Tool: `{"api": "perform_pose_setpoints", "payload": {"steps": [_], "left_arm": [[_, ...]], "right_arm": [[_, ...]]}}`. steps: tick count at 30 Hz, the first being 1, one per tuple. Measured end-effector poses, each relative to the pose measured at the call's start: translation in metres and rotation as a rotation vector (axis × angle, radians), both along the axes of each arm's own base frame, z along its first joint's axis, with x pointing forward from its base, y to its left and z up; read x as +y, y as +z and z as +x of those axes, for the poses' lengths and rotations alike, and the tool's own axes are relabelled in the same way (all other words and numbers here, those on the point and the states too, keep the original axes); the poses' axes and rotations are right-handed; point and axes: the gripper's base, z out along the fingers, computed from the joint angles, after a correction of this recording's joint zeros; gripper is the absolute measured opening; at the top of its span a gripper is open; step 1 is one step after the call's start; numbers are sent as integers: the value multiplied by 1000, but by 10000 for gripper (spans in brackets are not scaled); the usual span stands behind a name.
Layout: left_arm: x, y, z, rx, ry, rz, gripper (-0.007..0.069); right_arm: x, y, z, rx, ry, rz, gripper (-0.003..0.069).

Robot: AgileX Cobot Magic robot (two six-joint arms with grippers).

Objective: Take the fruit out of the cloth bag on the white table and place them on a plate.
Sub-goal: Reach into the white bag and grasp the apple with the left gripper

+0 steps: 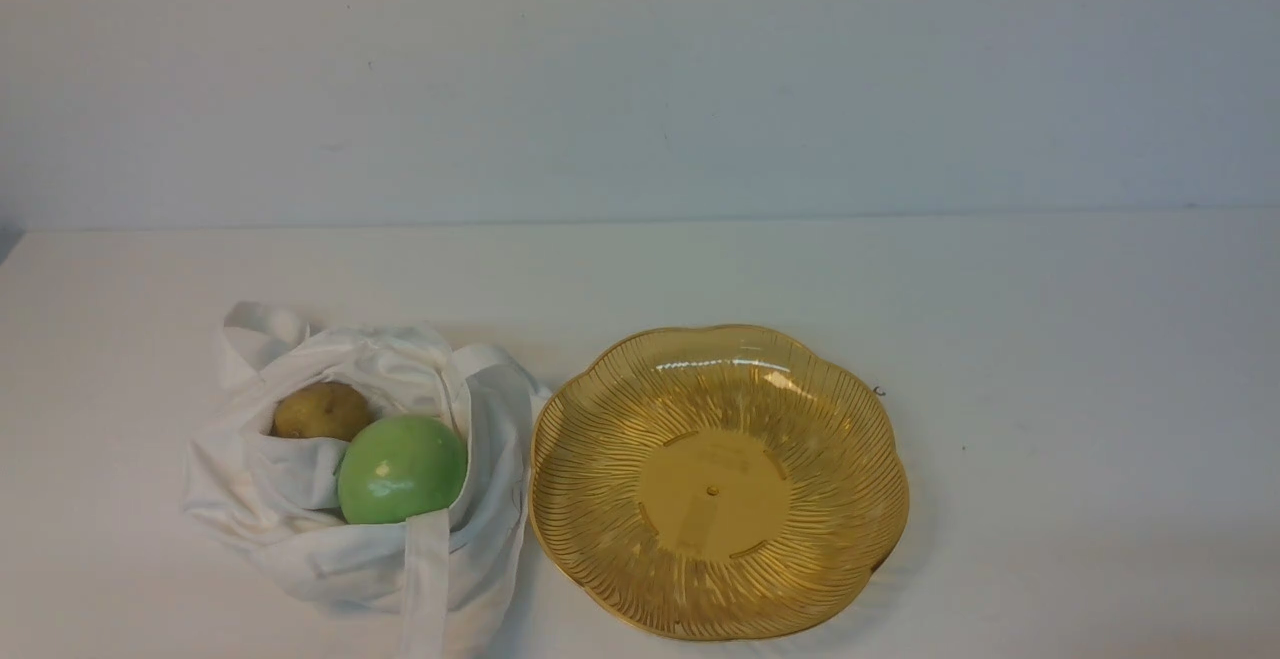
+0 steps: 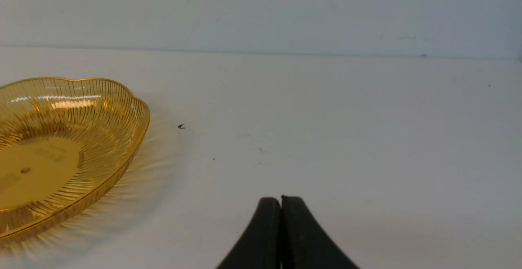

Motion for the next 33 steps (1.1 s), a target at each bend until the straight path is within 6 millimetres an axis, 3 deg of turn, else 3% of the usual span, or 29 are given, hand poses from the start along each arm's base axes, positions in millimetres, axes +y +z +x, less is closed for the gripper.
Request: {"api": "perform_pose_setpoints", "payload": {"steps": [10,23,29,33], "left_arm": [[0,1,0,-13,2,1,-8],[2,36,4,-389,68,-396,-8],[14,69,-4,-695,130,-556,-8],[11,118,-15,-768,71,-526,-8]], "right_arm": [[0,0,0,0,0,0,-13],[0,0,0,0,0,0,-13],[0,0,0,0,0,0,-13],[0,0,0,0,0,0,-13]]}}
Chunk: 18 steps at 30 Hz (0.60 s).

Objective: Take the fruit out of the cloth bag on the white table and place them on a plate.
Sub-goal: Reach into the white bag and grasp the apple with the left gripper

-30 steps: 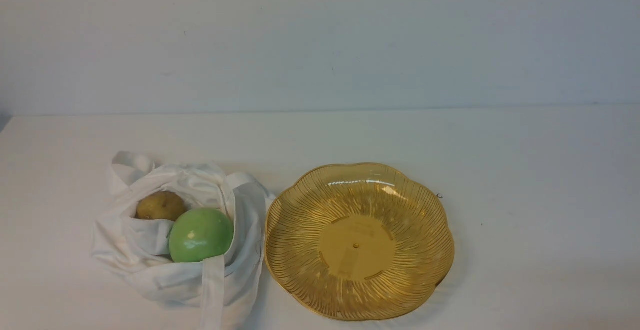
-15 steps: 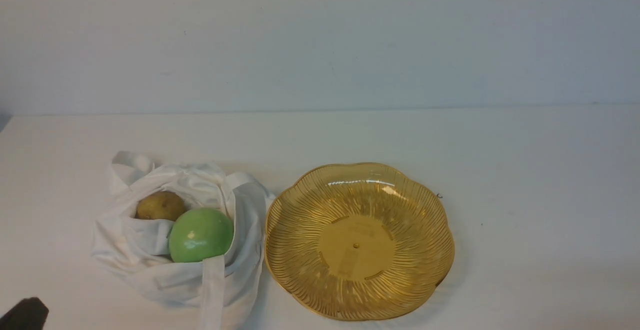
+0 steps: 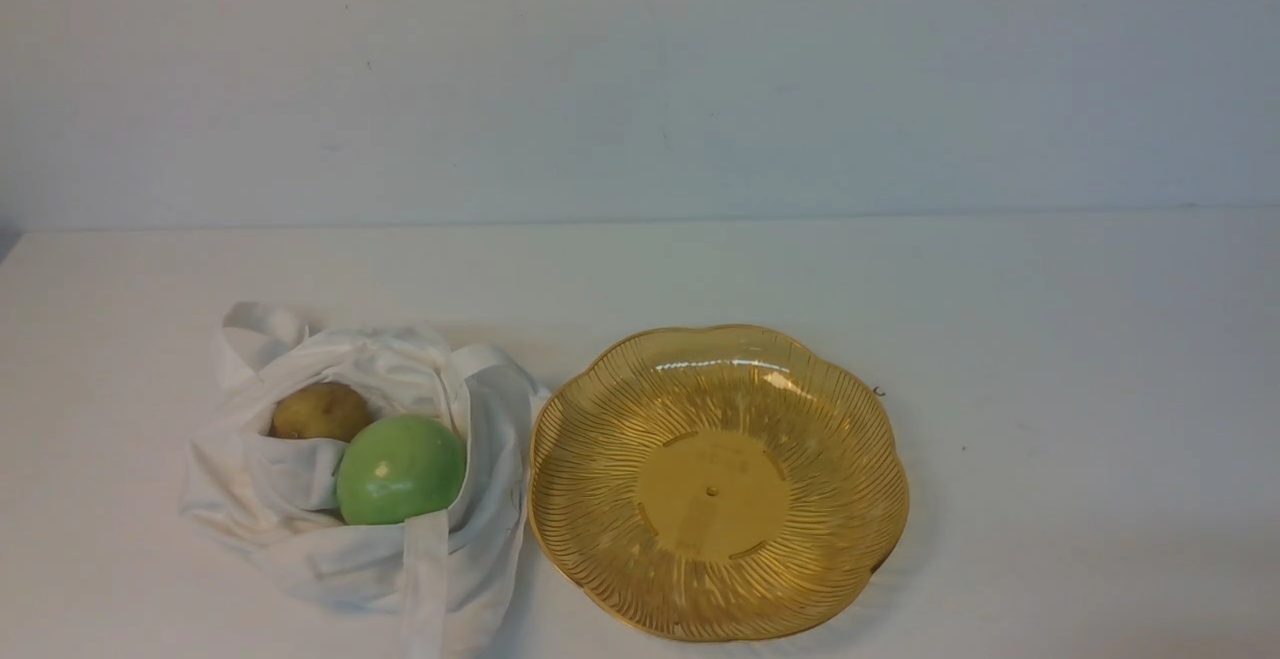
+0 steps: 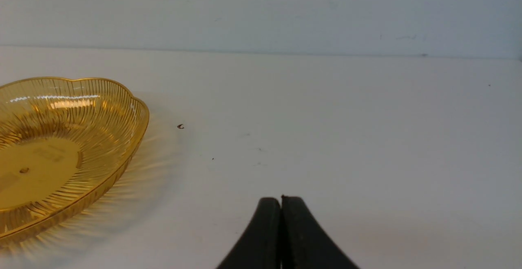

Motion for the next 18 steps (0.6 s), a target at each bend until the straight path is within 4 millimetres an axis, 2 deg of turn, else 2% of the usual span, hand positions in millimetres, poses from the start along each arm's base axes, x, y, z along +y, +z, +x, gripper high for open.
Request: {"api": "perform_pose_setpoints", "payload": {"steps": [1,4,5,7,8,9,12,14,15,16,18], "left_arm": [[-3,18,-1,20,-12,43,-8],[-12,48,13,256,-83,148,-8],[-12,49,15,278,-88,155,-8],[-20,55,38,575,-168,210,-8],[-21,55,42,629,-182,219,-8],[-25,49,61,867,-244,269,-8],[-29,33,88,1170,-334,347,-8],[-31,22,109,1316,-384,398,-8],[-31,19,114,1340,-393,407,-8],[-32,11,131,1418,-421,433,-8],[-33,4,151,1473,-444,452,-8]], "right_arm": [[0,0,0,0,0,0,-13],[0,0,0,0,0,0,-13],[0,0,0,0,0,0,-13],[0,0,0,0,0,0,-13],[0,0,0,0,0,0,-13],[0,0,0,0,0,0,-13],[0,0,0,0,0,0,-13],[0,0,0,0,0,0,-13],[0,0,0,0,0,0,-13],[0,0,0,0,0,0,-13],[0,0,0,0,0,0,-13]]}}
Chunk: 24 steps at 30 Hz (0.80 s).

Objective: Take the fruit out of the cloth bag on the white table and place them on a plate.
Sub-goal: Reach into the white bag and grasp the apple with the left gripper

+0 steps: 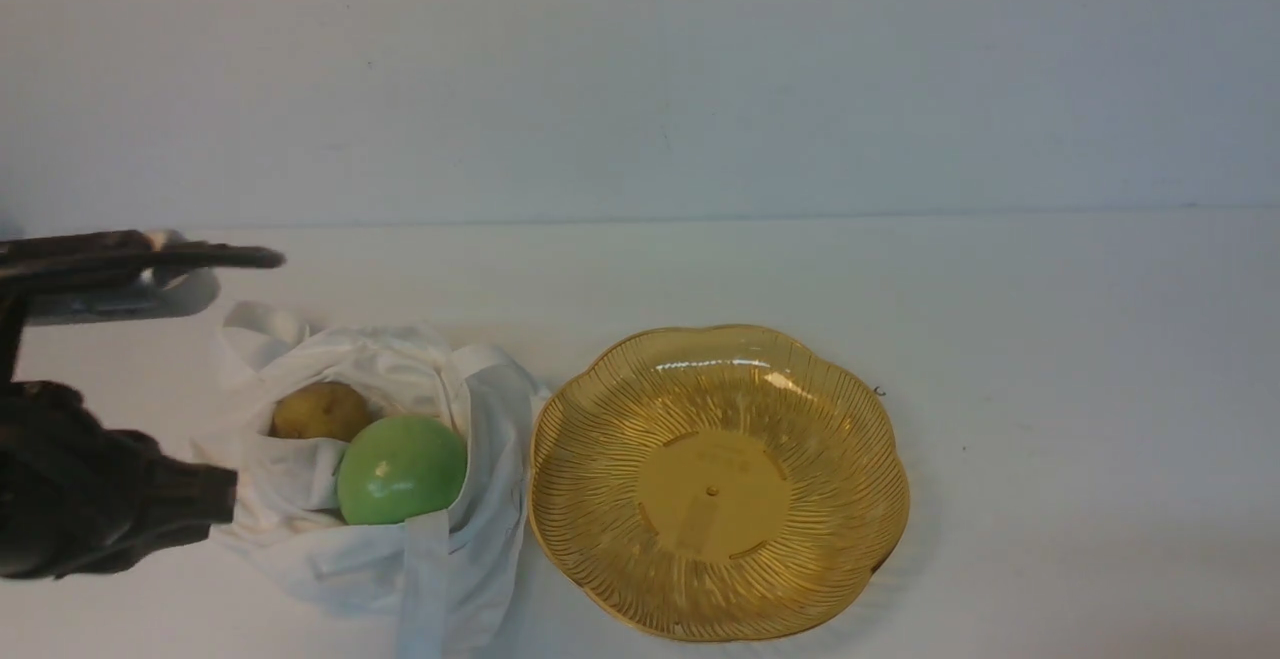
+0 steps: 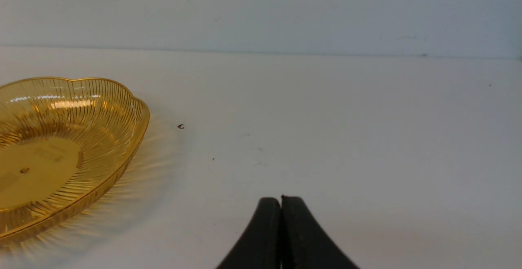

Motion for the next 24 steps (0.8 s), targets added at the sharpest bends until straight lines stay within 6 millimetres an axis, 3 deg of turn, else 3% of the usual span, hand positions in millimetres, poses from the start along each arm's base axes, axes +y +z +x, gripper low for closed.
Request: {"api": "perform_pose_setpoints", "payload": {"steps": [5,14,16,19,23,24], "left_arm": [[-7,-7,48,62,-75,32,-8],[-46,-22,91,-7,-252,101,4],[-48,-25,92,-4,-264,107,12],[-52,-39,103,-4,-301,129,110],[-54,-51,113,-20,-302,141,307],[-54,-55,117,-23,-299,145,390]], "right_arm": [[0,0,0,0,0,0,-13],[0,0,0,0,0,0,-13],[0,0,0,0,0,0,-13],[0,0,0,0,0,0,-13],[0,0,0,0,0,0,-13],[0,0,0,0,0,0,-13]]}}
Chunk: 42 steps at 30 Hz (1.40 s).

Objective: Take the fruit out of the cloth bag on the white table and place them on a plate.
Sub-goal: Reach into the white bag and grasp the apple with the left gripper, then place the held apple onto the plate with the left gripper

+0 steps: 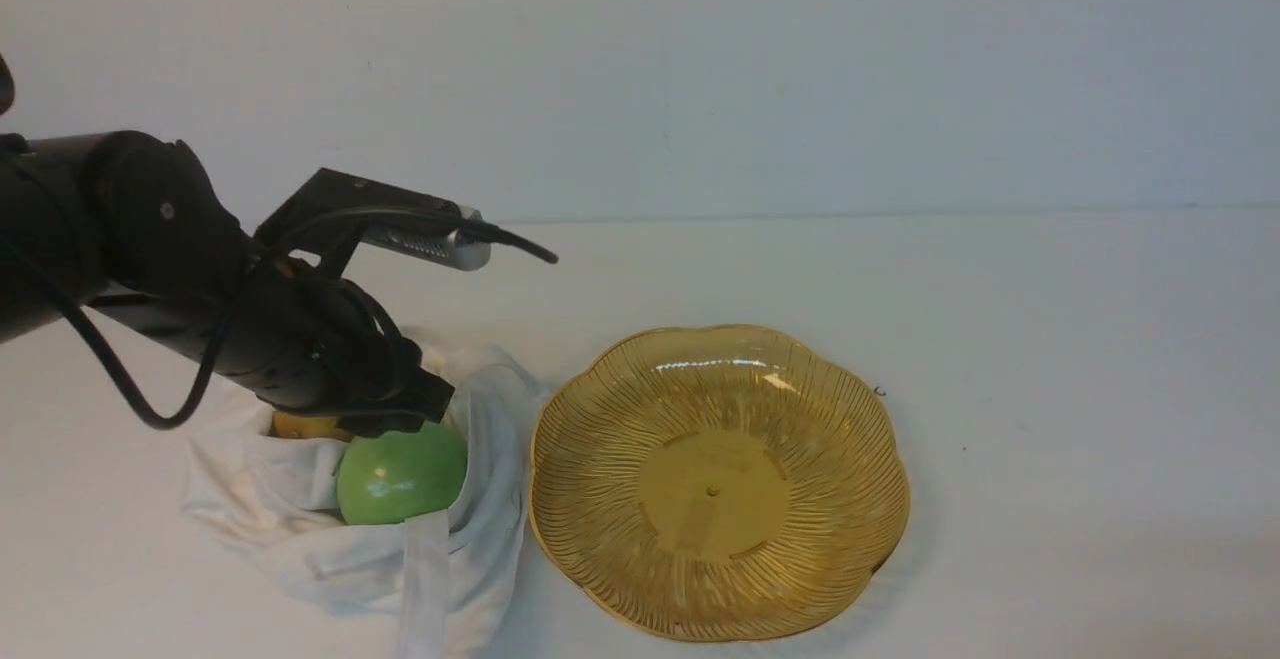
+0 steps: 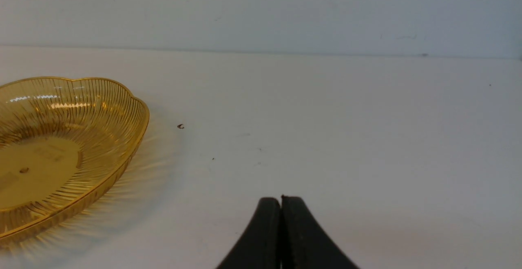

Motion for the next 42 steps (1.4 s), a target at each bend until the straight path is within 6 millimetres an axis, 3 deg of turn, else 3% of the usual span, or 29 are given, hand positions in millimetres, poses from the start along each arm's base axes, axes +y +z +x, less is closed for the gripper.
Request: {"api": "perform_pose_setpoints", "payload": {"steps": [6,9,18,23,31,37,42], "left_arm": [[-1,-16,8,26,2,11,629],[-2,-22,9,44,3,13,668],[-3,-39,15,90,4,23,643],[-4,-41,17,92,6,21,589],[-3,-42,16,113,-3,33,586],[-1,-27,8,145,-24,50,580],[-1,18,4,26,-27,24,580]], "right_arm": [[0,0,0,0,0,0,-13],[0,0,0,0,0,0,-13],[0,0,0,1,0,0,-13],[0,0,0,1,0,0,-13],[0,0,0,1,0,0,-13],[0,0,0,1,0,0,-13],[0,0,0,1,0,0,-13]]}}
